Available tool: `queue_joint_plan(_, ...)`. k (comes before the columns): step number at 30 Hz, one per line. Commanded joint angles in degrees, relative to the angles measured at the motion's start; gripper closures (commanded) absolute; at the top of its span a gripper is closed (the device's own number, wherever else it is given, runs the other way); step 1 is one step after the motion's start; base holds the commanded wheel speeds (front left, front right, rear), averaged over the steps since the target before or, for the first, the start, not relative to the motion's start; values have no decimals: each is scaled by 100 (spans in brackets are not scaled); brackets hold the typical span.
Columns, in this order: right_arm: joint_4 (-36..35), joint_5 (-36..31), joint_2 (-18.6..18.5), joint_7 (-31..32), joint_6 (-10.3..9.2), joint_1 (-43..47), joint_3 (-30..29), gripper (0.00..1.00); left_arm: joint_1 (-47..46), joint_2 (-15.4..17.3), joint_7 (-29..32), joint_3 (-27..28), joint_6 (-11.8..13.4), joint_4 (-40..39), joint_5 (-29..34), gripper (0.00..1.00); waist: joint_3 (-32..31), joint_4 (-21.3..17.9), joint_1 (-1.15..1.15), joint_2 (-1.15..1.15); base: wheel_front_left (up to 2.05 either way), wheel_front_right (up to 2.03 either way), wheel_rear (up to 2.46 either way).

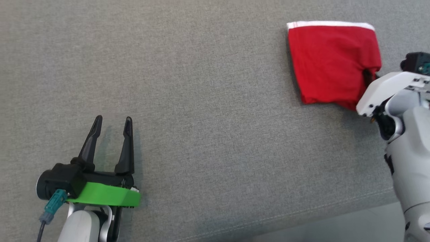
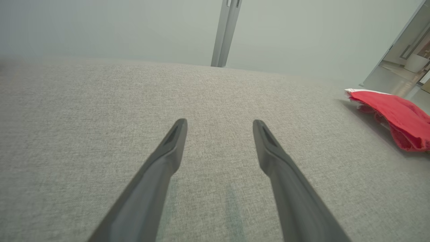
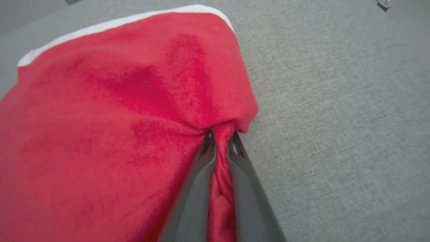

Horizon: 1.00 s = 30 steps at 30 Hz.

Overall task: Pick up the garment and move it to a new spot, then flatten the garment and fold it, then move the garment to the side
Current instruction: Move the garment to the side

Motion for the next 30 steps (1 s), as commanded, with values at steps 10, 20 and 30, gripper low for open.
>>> queue_joint_plan(10,47,-997,-954,27,-11,-1003,-250,100,-192,253,1,-60,-18,-119,20,0,862,120,0,0,0,0,0)
queue_joint_plan(20,228,-2412,-1375,380,-11,-1507,-799,100,-141,301,2,96,-18,-182,-28,0,948,383,0,0,0,0,0)
queue_joint_plan(30,-583,-3301,-1181,-179,-10,-1041,-1498,0,263,31,1,406,-18,-145,-4,0,328,301,0,0,0,0,0)
